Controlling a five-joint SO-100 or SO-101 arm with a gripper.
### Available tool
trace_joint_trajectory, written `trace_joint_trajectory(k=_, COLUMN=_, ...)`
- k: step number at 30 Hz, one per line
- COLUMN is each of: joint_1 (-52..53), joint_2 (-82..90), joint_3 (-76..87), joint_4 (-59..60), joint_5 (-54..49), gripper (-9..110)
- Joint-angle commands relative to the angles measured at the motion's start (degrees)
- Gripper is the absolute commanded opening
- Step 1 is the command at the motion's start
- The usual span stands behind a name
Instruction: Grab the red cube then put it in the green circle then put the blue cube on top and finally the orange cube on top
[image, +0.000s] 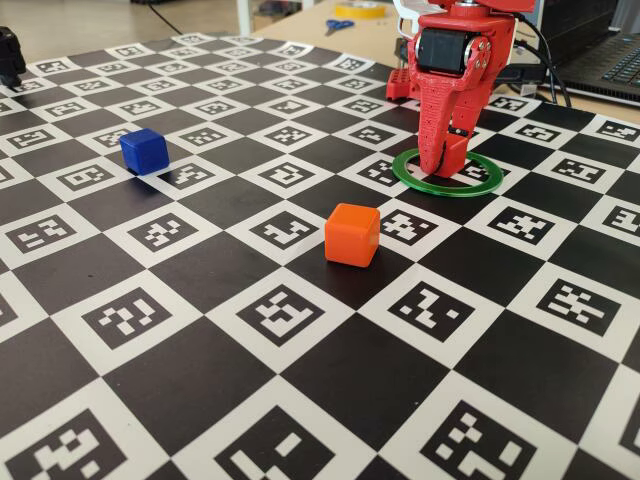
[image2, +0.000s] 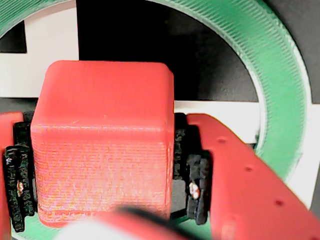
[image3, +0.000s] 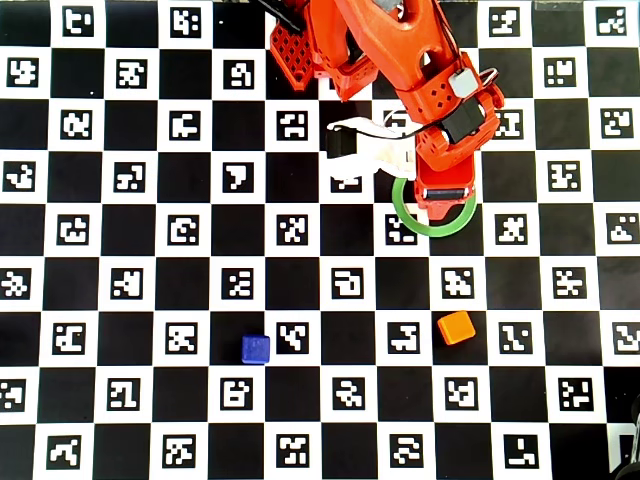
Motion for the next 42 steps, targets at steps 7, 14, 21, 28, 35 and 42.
trace_joint_trajectory(k=7, joint_1=-1.32, joint_2=0.62, joint_3=-0.09, joint_4=0.09, joint_5=0.53, gripper=25)
trace_joint_trajectory(k=14, joint_1=-2.37, joint_2=1.05, joint_3=-1.14, joint_4=0.62, joint_5=0.88, gripper=29)
trace_joint_trajectory(k=21, joint_1=-2.72, joint_2=1.23, joint_3=-3.08, joint_4=1.85, joint_5=0.97, gripper=29)
trace_joint_trajectory(k=28, joint_1=-1.76, joint_2=1.32, joint_3=-6.06, joint_4=3.87, joint_5=0.53, gripper=29)
trace_joint_trajectory(k=35, joint_1=-1.32, joint_2=1.41, joint_3=-12.04, joint_4=9.76, joint_5=1.23, gripper=29)
trace_joint_trajectory(k=42, joint_1=-0.09, joint_2=1.76, joint_3=-18.54, joint_4=17.23, joint_5=-1.23, gripper=30)
